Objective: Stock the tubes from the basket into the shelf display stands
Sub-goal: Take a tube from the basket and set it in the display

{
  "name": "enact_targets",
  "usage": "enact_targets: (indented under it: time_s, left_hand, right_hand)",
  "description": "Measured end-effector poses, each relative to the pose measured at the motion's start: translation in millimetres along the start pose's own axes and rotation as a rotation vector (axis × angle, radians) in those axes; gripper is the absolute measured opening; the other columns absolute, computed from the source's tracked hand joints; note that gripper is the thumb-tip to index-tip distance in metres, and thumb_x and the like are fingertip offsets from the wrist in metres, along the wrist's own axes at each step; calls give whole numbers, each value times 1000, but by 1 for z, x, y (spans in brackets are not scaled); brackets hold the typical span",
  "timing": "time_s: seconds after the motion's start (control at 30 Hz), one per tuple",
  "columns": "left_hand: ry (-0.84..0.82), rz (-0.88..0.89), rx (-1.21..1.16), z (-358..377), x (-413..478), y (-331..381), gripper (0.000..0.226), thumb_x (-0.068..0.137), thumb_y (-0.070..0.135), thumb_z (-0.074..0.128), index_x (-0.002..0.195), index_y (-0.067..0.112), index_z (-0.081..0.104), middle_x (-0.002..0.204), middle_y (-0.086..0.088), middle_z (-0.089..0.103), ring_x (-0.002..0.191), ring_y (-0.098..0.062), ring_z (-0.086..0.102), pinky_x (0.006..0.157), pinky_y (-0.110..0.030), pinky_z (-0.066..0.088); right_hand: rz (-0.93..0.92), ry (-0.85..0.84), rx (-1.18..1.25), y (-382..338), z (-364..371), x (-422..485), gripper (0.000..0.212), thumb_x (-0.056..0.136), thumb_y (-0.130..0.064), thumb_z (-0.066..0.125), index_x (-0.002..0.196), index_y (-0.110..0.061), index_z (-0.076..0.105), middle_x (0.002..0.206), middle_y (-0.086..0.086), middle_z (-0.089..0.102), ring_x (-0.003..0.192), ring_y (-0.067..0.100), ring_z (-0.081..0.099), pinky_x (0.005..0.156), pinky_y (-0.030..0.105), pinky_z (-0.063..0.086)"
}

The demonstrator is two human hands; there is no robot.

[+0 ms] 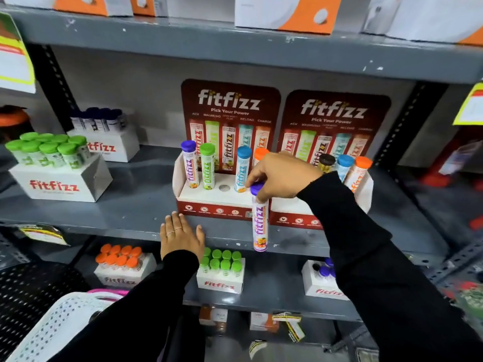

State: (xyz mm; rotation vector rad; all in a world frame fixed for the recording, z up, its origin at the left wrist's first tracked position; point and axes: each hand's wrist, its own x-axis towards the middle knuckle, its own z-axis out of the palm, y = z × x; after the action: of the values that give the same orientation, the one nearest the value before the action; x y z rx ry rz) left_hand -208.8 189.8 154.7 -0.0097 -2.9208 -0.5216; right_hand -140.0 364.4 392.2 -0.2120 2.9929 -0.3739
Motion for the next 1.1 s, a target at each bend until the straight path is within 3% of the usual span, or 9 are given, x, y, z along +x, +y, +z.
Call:
enact_targets:
  time_s: [0.13,0.27,0.43,0.67,0.83,0.97,1.1]
  left_hand:
    - [-25,-23,59,1,-6,-17,74,84,42,16,132,-10,33,141,-29,37,132,-42,30,112,-49,18]
    - [-20,-17,93,3,-7,-16,61,93,37,29,136,-7,28,145,-25,31,136,-38,25,115,-47,15]
    - [-17,-19,114,2,-5,-14,62,93,38,24,137,-6,28,146,-24,31,136,-37,24,115,-46,14]
    - [-23,-19,117,0,-6,-14,60,94,36,32,138,-5,27,147,-22,29,137,-36,23,115,-46,13]
    - [-11,-29,118,3,-5,-15,64,90,39,22,136,-6,31,144,-24,33,135,-38,27,114,-47,16]
    - [-19,-32,124,2,-5,-16,71,85,42,16,135,-6,32,144,-25,35,134,-39,28,113,-47,17]
    - [-13,-21,113,3,-4,-17,78,83,45,8,133,-8,34,141,-26,37,133,-40,31,112,-49,20]
  right_hand:
    - [73,38,-25,13,-9,-4,34,79,-4,74,111,-15,73,113,1,72,94,13,56,82,28,49]
    - [190,238,-80,38,-20,-6,30,82,1,67,106,-15,75,115,5,71,109,23,60,95,38,52]
    - [296,448,-121,53,-6,5,28,88,9,53,107,-3,70,110,18,68,105,33,62,84,40,56]
    - [284,351,-48,65,19,20,29,84,10,57,102,-7,74,109,16,70,104,33,64,91,42,56]
    - [267,316,-4,68,7,41,29,85,6,61,103,-11,75,118,13,66,108,30,62,94,40,55]
    - [323,239,-21,73,2,62,34,86,4,59,119,-5,63,126,17,59,117,31,55,96,41,53]
    - [360,212,52,73,4,70,45,83,4,65,125,-11,56,130,16,56,113,32,59,96,42,53]
